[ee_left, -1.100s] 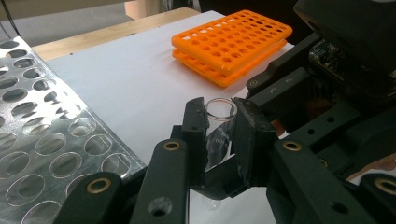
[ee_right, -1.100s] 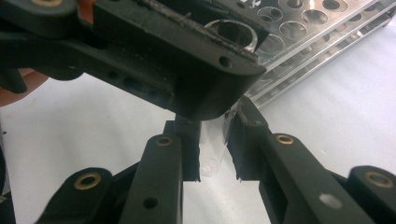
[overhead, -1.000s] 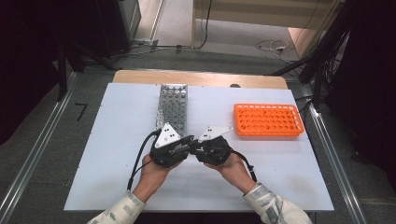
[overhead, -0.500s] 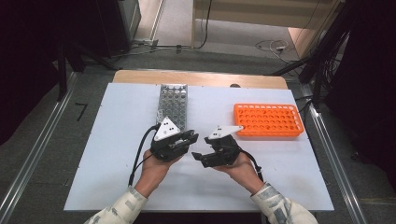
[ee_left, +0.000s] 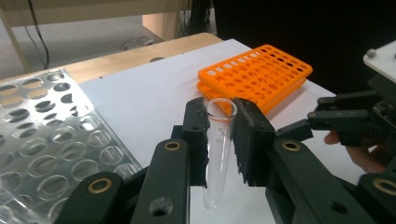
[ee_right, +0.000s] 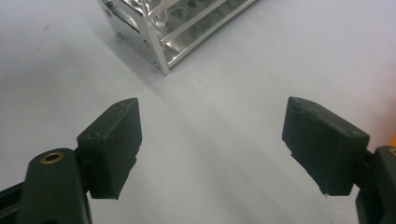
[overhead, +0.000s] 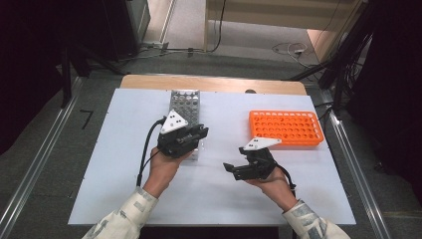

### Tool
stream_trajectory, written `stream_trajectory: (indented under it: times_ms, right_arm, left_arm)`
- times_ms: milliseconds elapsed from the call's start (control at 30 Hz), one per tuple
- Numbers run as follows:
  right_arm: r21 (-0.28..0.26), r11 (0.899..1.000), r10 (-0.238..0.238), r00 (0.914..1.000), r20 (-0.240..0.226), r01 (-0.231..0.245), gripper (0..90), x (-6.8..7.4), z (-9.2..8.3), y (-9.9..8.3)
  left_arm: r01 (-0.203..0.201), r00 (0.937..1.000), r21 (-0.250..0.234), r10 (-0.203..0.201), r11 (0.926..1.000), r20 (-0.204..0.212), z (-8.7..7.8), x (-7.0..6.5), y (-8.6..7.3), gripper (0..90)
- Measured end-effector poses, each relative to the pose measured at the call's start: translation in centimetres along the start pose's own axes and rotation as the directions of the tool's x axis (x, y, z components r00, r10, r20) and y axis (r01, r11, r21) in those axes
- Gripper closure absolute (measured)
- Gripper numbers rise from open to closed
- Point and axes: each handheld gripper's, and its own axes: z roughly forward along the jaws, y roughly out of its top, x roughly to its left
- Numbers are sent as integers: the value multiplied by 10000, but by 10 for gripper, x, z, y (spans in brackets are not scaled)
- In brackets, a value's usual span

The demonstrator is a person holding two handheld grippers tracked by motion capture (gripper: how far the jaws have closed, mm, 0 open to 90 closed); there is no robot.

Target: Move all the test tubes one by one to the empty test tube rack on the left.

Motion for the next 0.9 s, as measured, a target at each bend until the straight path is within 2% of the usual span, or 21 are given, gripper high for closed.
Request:
stream_trajectory:
  times_ms: [333, 600, 900]
  right_arm:
    - [14, 9998, 203, 9997, 142, -203, 188, -5, -3, -3]
    - [36, 9998, 202, 9996, 185, -203, 188, -6, -2, -3]
    - [31, 9997, 227, 9995, 196, -228, 190, -6, -3, -3]
  left_arm:
    - [303, 9960, -247, -323, 9992, -835, -7, 24, 14, 758]
    - [428, 9830, -328, -480, 9985, -1774, -11, 50, 19, 758]
    - [543, 9689, -370, -616, 9978, -2396, -7, 69, 23, 758]
